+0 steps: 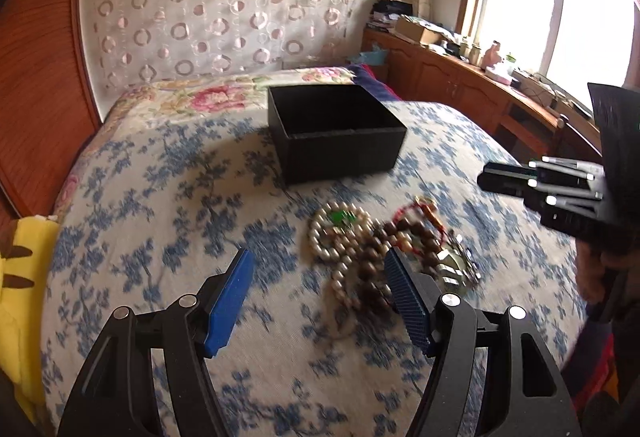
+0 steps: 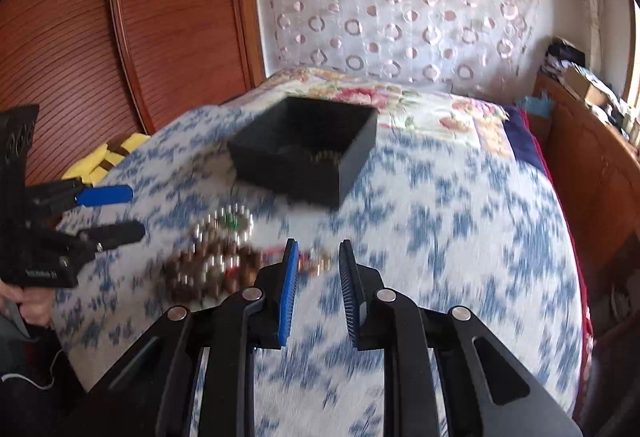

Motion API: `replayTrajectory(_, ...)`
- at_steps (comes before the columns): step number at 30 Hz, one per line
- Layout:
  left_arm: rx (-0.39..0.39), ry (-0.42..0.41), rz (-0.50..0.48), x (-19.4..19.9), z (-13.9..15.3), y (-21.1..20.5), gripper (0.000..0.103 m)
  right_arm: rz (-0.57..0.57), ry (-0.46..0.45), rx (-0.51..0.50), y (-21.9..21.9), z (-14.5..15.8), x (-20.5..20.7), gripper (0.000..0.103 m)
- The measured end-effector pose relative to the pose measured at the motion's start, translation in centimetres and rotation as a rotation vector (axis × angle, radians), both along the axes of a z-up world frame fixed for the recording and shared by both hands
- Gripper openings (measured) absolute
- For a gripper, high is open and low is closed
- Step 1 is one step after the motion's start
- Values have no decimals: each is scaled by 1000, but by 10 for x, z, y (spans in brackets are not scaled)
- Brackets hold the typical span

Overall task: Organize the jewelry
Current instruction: 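Move both tools back to the jewelry pile, then grasp the brown wooden bead bracelet with the left tool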

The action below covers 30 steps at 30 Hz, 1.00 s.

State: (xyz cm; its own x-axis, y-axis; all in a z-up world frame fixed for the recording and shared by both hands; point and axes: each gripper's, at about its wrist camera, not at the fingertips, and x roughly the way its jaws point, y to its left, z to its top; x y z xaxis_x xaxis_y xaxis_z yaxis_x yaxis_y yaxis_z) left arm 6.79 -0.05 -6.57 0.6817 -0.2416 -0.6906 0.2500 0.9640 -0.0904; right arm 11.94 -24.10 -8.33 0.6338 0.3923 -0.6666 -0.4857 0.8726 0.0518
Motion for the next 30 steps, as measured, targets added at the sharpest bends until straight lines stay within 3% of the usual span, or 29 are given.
replayTrajectory(2,0,15,-15,-4,-5,-3,64,-9,22,19,-5,-8,-11,23)
replayTrajectory(5,-3,40,-41,-7,-11,-8,51,-14,28,9,-8,-17,-26,23)
replayTrajectory(10,-37,80,-57,-3,-21,-14,37,-22,14,-29,-10,-23,-43,23)
replayTrajectory(25,-86,146,-49,11,-36,-21,35,-12,43,-10,-7,-43,-54,23)
replayTrajectory(30,-95,159,-33,15,-38,-19,26,-11,49,-4,-8,-44,-53,23)
